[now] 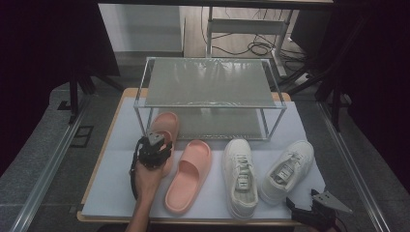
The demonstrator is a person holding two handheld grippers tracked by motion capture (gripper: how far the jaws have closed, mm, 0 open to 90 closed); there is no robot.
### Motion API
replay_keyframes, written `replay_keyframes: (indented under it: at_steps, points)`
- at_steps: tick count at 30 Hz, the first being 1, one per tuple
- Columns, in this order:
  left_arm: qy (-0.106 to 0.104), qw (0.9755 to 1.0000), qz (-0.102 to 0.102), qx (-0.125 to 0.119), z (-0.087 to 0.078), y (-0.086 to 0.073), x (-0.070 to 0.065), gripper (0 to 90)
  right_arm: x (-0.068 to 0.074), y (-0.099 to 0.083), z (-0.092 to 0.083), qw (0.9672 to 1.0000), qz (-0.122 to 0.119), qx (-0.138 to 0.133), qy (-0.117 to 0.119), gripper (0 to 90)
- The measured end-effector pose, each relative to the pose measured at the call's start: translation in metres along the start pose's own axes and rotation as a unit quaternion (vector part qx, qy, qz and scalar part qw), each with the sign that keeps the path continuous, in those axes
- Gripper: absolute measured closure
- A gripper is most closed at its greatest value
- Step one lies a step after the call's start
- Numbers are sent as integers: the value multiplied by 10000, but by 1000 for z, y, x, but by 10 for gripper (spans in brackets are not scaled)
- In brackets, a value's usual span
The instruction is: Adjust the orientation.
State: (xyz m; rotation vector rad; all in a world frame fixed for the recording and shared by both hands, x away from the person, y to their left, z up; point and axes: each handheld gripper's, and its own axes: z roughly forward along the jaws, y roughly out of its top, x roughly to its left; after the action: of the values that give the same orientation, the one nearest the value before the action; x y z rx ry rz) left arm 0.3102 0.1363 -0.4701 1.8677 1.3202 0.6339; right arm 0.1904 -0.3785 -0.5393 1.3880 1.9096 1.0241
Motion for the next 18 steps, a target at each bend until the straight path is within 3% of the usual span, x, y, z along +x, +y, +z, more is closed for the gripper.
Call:
replay_keyframes:
  at_steps: [8,9,18]
  points:
    - [-132,9998,143,-43,-37,-23,2,853,0,0,0,10000,5,-3,-1,0]
    - [-221,9997,114,-29,-43,-29,2,896,0,0,0,10000,5,-2,-2,0]
    - [-306,9994,25,149,-57,-62,4,900,0,0,0,10000,5,-3,-5,0]
